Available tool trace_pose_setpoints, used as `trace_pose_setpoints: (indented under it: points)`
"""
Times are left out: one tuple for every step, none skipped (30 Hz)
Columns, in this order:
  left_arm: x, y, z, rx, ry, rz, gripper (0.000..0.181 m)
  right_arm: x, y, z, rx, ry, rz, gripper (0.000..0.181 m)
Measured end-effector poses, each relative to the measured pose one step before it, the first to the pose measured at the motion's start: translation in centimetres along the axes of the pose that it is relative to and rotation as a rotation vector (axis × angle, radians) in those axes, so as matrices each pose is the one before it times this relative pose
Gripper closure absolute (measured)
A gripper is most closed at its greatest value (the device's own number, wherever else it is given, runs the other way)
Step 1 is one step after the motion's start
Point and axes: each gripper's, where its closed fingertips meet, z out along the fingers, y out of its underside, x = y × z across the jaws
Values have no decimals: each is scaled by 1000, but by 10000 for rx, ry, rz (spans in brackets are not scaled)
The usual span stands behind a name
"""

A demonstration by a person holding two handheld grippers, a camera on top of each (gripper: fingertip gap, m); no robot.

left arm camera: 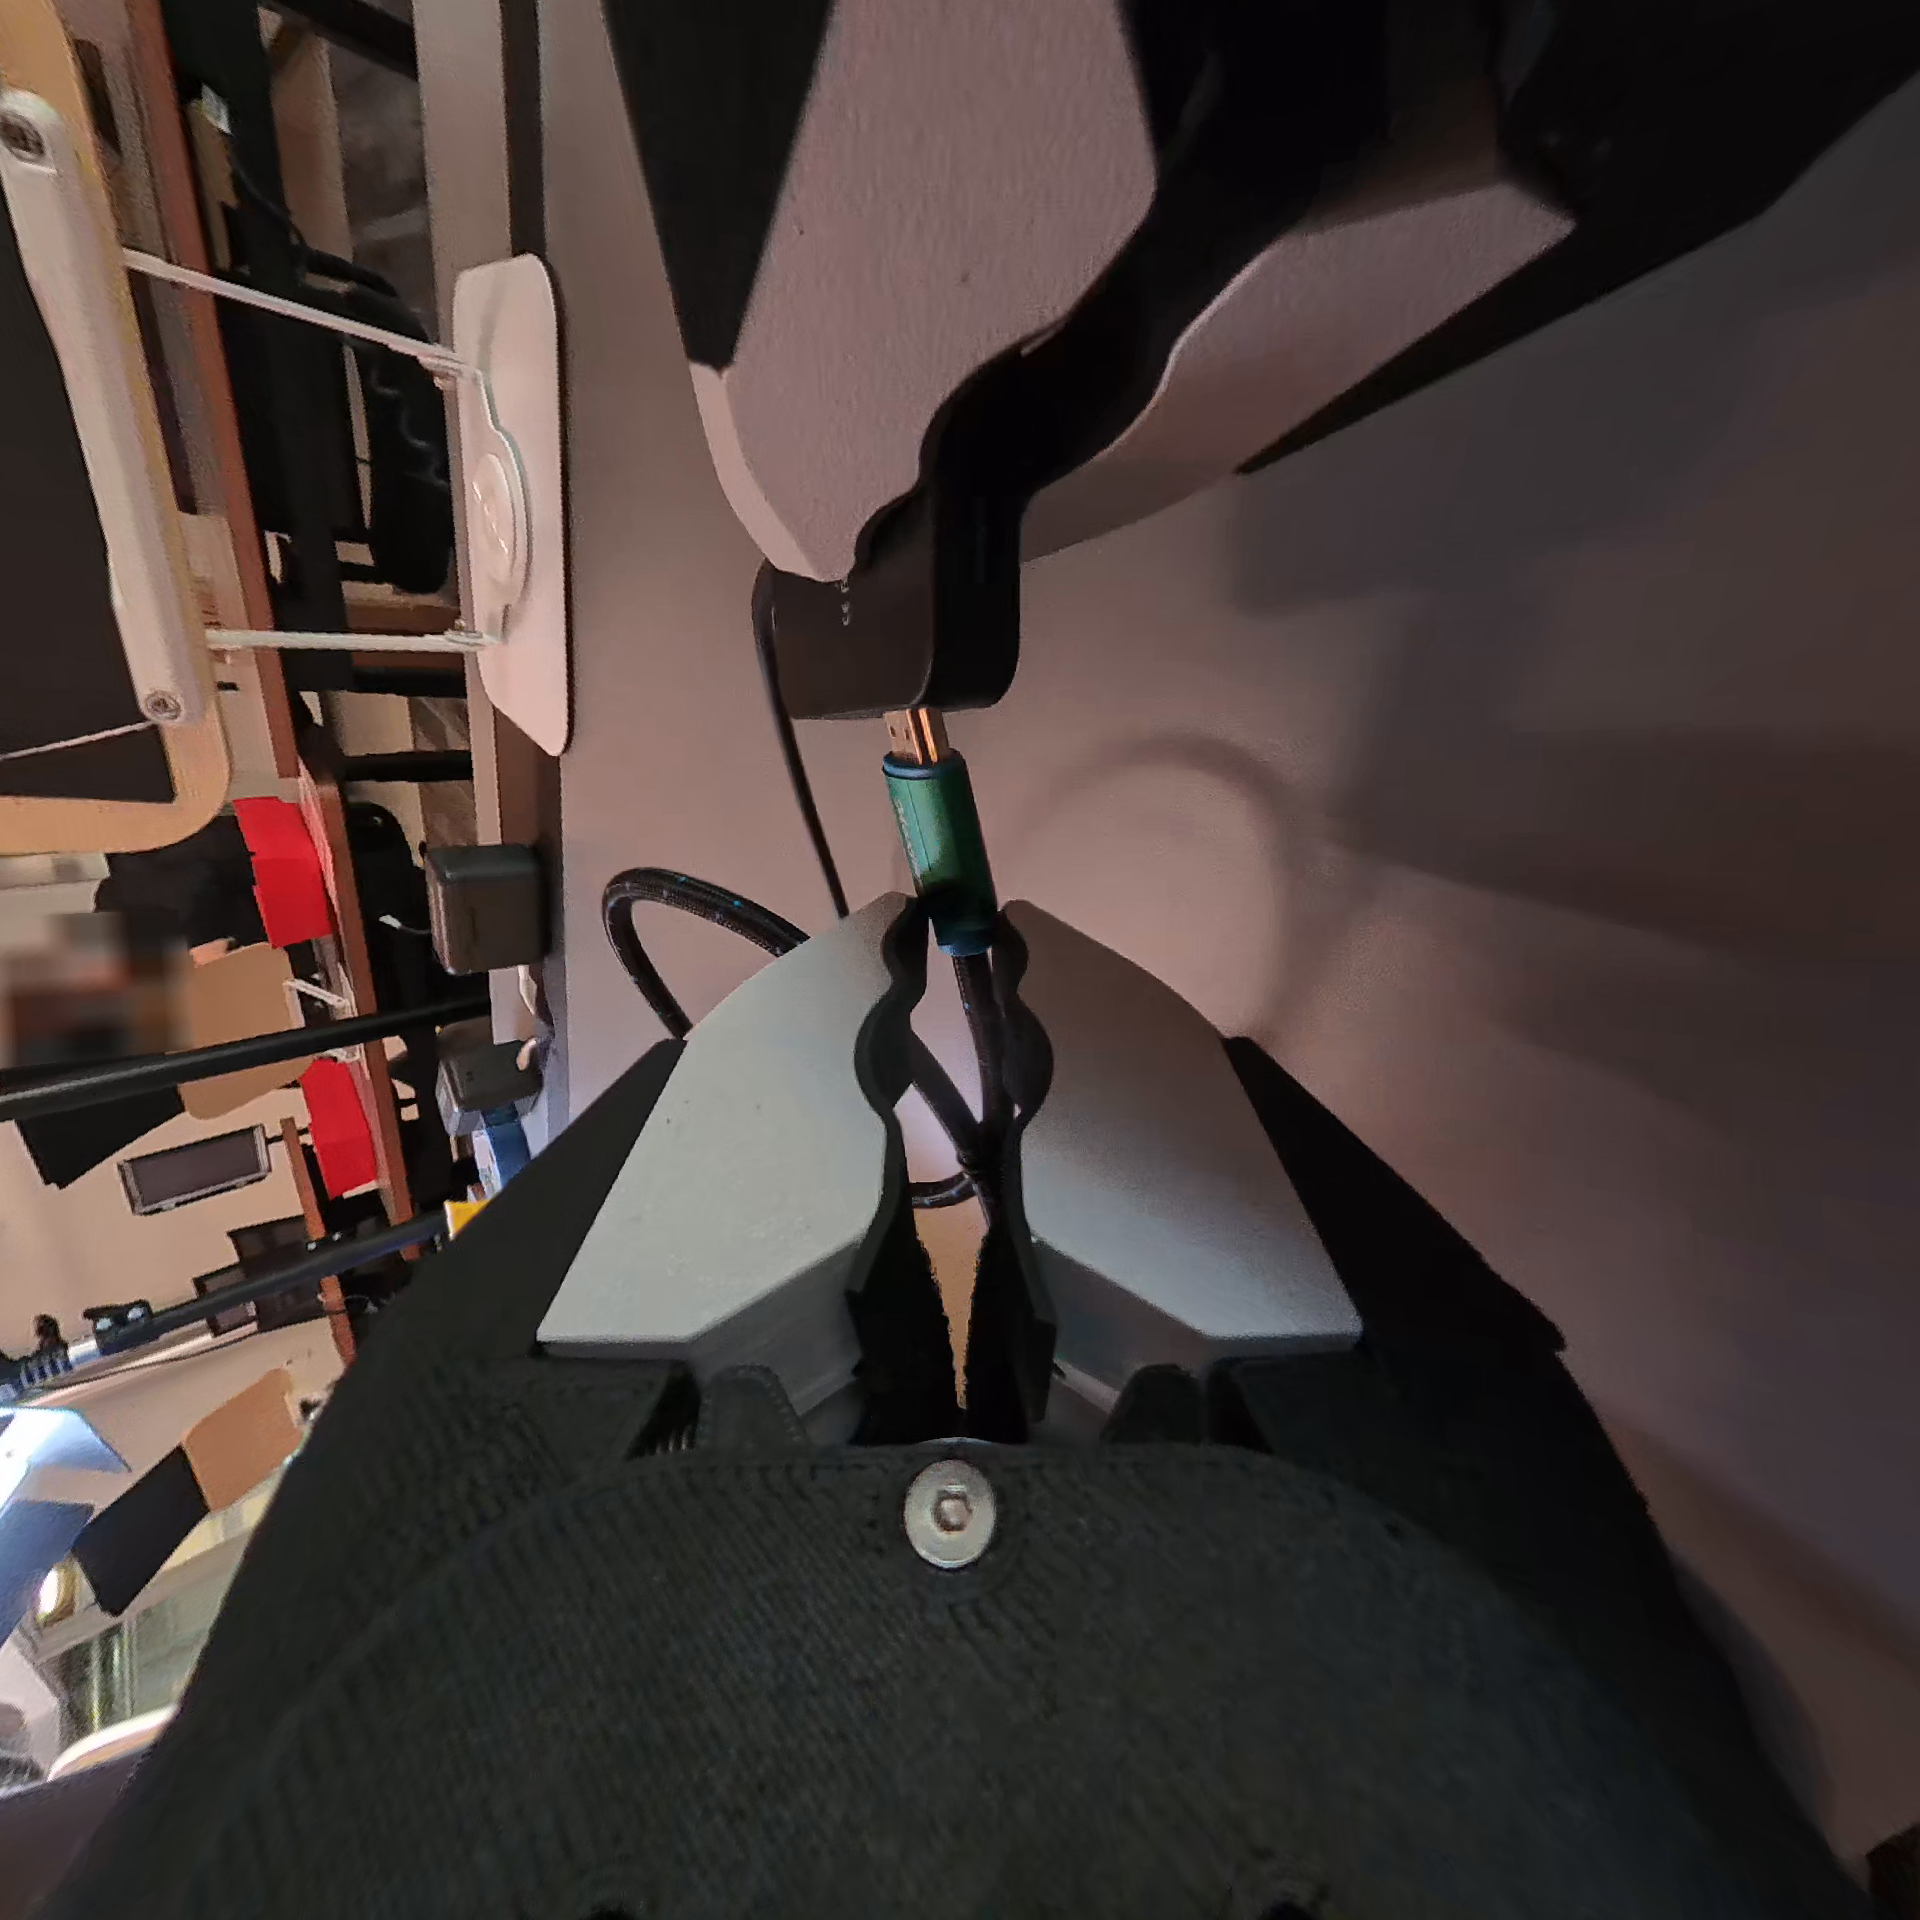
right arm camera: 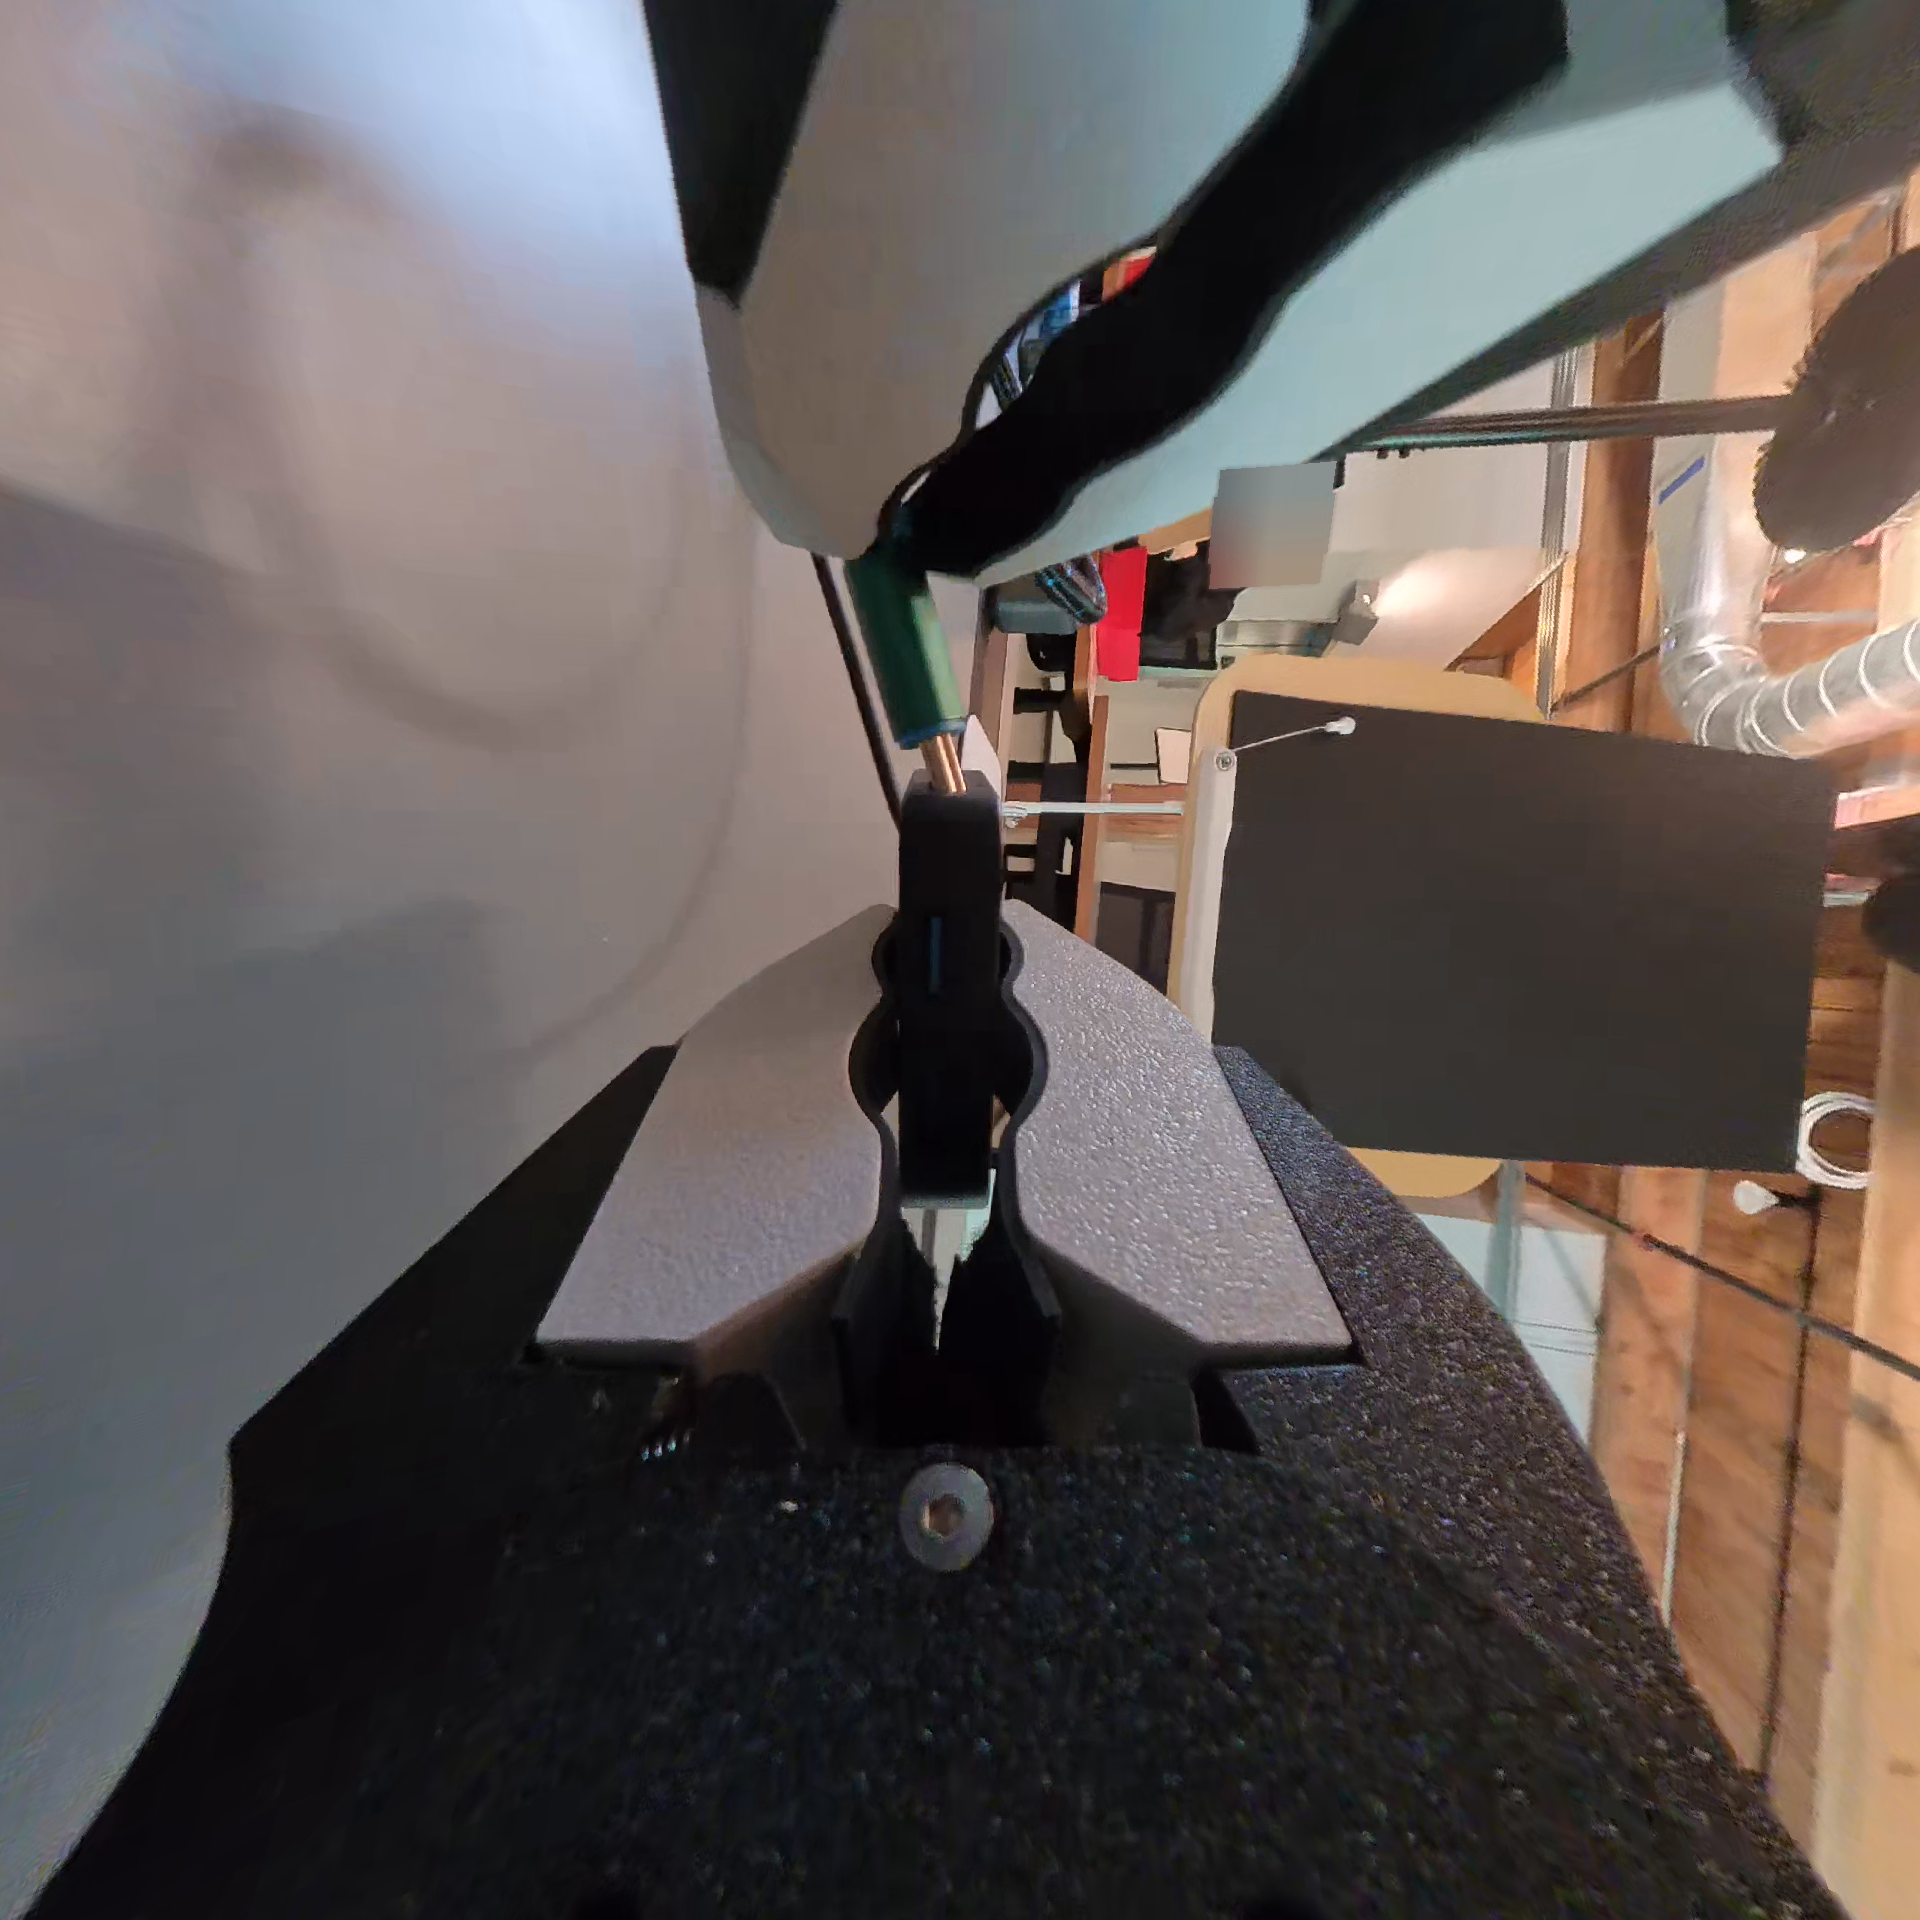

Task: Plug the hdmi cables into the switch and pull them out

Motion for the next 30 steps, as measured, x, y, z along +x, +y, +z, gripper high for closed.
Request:
trace_pose_setpoints:
  points:
    - [-87,71,-23,-73,-26,-86,171,39,-29,76,-145,28,-121,169]
    - [-113,42,-40,-39,-16,-81,171,79,72,97,-214,29,-204,169]
    - [-106,73,-37,-40,-25,-29,171,22,27,81,-119,-20,-192,169]
    - [-56,66,-53,-40,-23,24,171,13,-33,32,1,26,-147,169]
    - [29,78,-56,-54,9,72,172,-146,-39,54,64,-43,-132,169]
    - [62,56,-36,-60,10,122,172,-245,-53,67,45,-62,-320,169]
    - [65,-57,-24,5,23,134,172,-287,-117,48,68,-28,-382,169]
    - [49,-113,-6,39,50,46,172,-544,-132,109,79,-225,-132,169]
    - [-30,-82,-2,68,48,-115,171,-177,-25,28,34,-21,193,169]
    - [-44,-128,11,189,77,-289,171,-20,122,-35,4,-50,483,169]
    - [5,-68,56,185,120,-363,172,188,272,-57,-71,27,572,169]
    - [113,26,94,66,141,-287,172,271,115,-78,-55,54,323,169]
    - [167,63,115,-31,102,-149,172,201,-1,-47,-76,32,263,169]
    - [217,67,152,-53,65,-58,171,7,-24,19,-70,7,89,169]
    - [202,36,141,-14,42,-14,171,-64,-191,-52,158,-7,100,169]
    - [109,10,75,15,16,17,171,-79,22,-31,-24,-22,-50,169]
    - [-30,21,-15,-34,-42,50,171,-49,-13,-30,-40,31,-254,169]
    - [-118,17,-63,-75,-120,110,171,82,-37,-28,-31,81,-188,169]
    - [-136,15,-57,-115,-149,176,171,137,0,10,-19,63,-99,169]
    - [-25,58,6,-155,-64,169,171,77,-28,43,-3,17,-34,169]
    - [110,90,62,-127,27,139,171,-85,-66,55,7,-46,-64,169]
    - [164,76,71,-75,38,136,172,-110,-58,13,-17,-1,-183,169]
    - [180,97,47,-92,32,156,172,-154,-68,-7,12,-10,-206,169]
    - [114,82,10,-96,18,156,171,-223,-75,25,29,-40,-129,169]
    - [-10,-10,-1,-6,-12,73,171,-199,39,71,14,-52,-17,169]
    - [-171,-77,-29,113,-56,9,171,-81,168,87,-21,-14,24,169]
    - [-238,-67,-95,204,-47,-27,171,12,211,45,-33,39,-123,169]
    - [-152,9,-137,179,62,-57,171,6,42,-36,124,65,-92,168]
    - [-19,118,-98,31,155,-68,171,-76,-135,-61,209,-33,203,169]
    - [2,176,14,-93,108,-21,172,-51,-163,-39,110,-49,238,169]
